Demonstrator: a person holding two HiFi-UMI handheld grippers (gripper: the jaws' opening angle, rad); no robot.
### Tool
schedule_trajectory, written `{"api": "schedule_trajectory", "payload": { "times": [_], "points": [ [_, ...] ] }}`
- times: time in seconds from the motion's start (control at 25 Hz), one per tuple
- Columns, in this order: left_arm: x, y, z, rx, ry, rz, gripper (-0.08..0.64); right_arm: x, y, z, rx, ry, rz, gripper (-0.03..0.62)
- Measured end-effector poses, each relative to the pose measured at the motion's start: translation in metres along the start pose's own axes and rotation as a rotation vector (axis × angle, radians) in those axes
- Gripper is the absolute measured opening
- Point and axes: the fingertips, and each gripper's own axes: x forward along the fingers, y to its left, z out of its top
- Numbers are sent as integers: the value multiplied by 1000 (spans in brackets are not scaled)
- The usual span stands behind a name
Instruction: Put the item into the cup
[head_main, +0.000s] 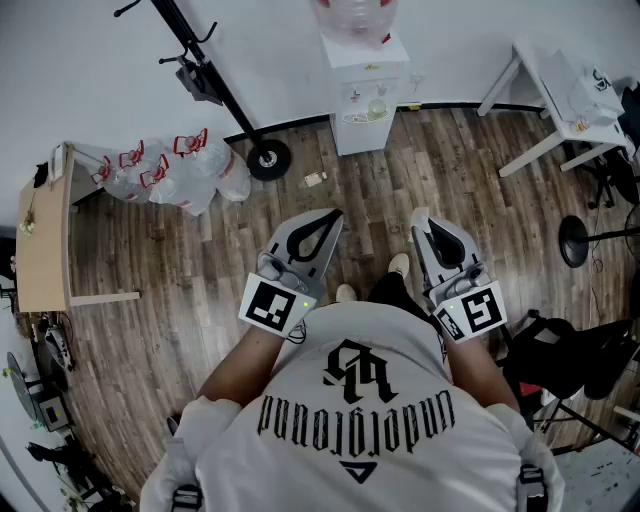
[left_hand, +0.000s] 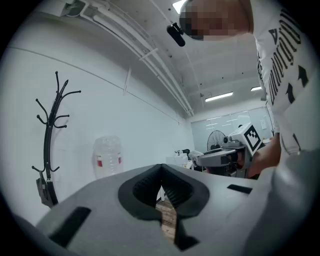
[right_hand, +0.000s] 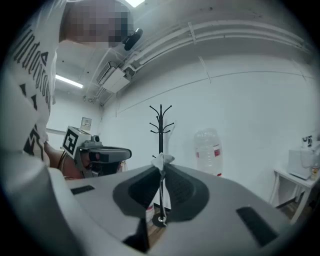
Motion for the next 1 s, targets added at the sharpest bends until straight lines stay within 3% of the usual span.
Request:
{"api": "schedule_trajectory", "payload": {
  "times": [0.52, 1.0],
  "points": [
    [6, 13, 0, -7, -9, -3, 7, 14, -3, 5, -26, -4, 4, 40],
    [60, 24, -10, -18, 18, 14, 8, 30, -62, -6, 20, 7, 8, 43]
  ]
}}
